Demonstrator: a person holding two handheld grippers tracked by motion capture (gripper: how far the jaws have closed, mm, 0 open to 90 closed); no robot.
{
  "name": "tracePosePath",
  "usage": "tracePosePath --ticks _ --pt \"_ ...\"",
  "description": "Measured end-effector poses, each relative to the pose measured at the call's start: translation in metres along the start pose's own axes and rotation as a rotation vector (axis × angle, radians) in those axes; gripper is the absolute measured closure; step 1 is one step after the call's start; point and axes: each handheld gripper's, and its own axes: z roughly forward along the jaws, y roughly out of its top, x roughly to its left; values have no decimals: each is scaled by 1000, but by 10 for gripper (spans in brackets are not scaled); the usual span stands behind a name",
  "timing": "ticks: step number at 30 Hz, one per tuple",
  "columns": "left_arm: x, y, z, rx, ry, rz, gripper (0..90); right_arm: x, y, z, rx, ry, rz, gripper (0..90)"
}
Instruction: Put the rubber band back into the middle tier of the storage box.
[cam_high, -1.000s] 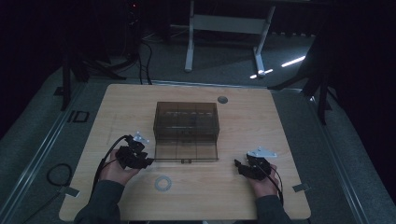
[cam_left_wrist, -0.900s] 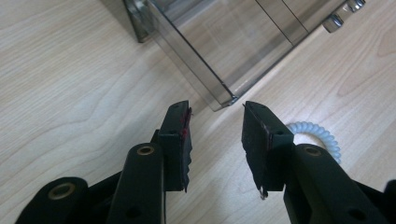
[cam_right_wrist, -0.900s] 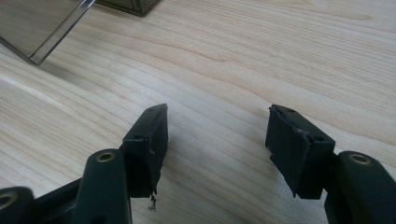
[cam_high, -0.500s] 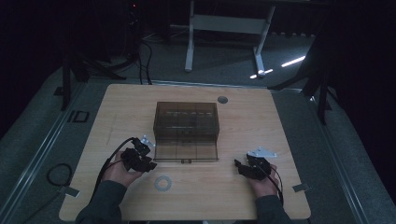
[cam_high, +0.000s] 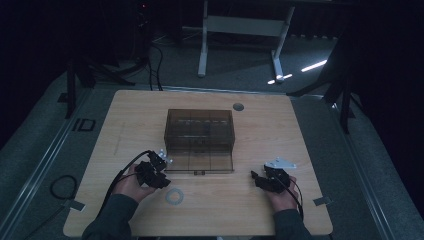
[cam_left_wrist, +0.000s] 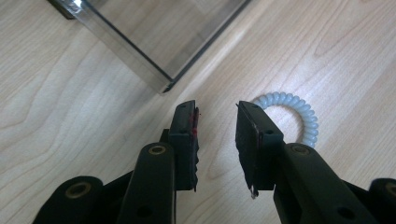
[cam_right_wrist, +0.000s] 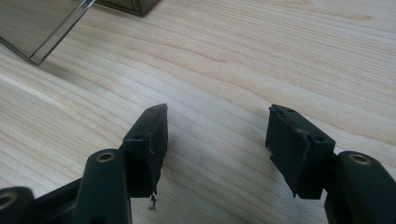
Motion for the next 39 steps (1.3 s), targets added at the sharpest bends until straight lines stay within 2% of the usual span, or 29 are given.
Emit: tracePosePath --ticks 6,26,39 --pt "-4 5 6 42 -1 18 687 0 0 0 0 0 0 387" --pt "-16 13 19 135 -27 59 725 0 0 0 0 0 0 387" --pt "-20 14 25 192 -13 66 760 0 0 0 0 0 -1 387"
